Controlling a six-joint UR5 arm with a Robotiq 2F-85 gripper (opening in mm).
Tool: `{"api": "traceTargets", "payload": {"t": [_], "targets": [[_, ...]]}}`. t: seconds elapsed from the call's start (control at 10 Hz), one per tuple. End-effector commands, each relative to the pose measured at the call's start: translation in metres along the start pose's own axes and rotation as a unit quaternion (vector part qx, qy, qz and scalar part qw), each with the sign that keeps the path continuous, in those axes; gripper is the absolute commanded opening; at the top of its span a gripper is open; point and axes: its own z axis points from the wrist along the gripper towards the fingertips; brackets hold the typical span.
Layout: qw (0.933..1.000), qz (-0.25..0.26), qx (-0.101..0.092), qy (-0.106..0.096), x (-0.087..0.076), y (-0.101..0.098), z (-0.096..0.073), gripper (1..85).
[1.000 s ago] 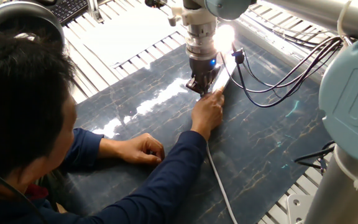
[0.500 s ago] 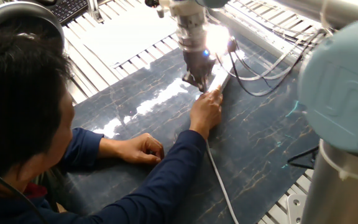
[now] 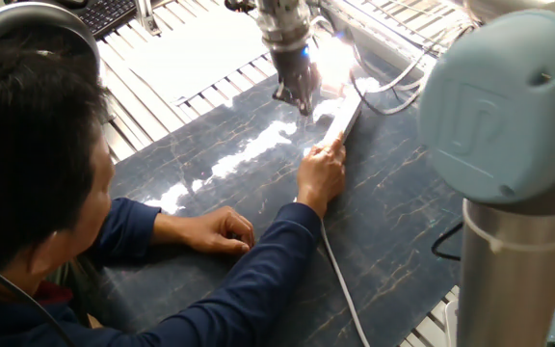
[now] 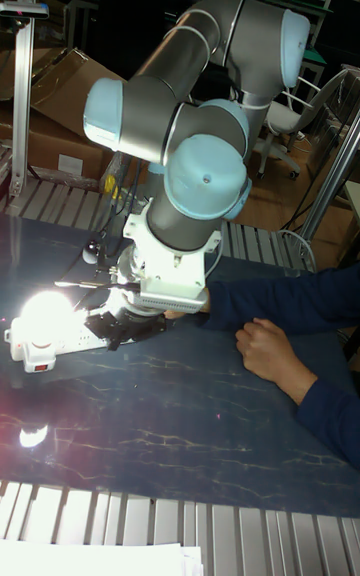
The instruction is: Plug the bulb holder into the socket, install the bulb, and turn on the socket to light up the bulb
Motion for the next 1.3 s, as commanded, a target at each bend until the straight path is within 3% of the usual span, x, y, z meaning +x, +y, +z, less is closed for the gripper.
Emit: {"api": "traceTargets", "payload": {"t": [0.0,0.1,0.2,0.4,0.5,0.6,0.7,0.8,1.0,1.2], "targets": [[0.9999,-0.006,0.012,-0.009,-0.023,-0.023,-0.016,1.0],[0.9997,0.005,0.004,-0.023,-0.032,-0.016,-0.024,1.0],[0.9985,0.017,0.009,-0.052,-0.047,-0.012,-0.034,1.0],[0.9952,0.023,0.038,-0.087,-0.063,-0.016,-0.049,1.0],[0.9913,0.035,0.041,-0.12,-0.079,-0.021,-0.052,1.0],[0.9825,0.074,0.008,-0.171,-0.105,-0.011,-0.057,1.0],[0.9758,0.102,-0.013,-0.193,-0.117,-0.004,-0.062,1.0],[0.9797,0.1,-0.007,-0.174,-0.108,-0.004,-0.059,1.0],[0.9802,0.117,-0.026,-0.158,-0.1,0.014,-0.062,1.0],[0.9818,0.116,-0.02,-0.149,-0.092,0.013,-0.061,1.0]]}}
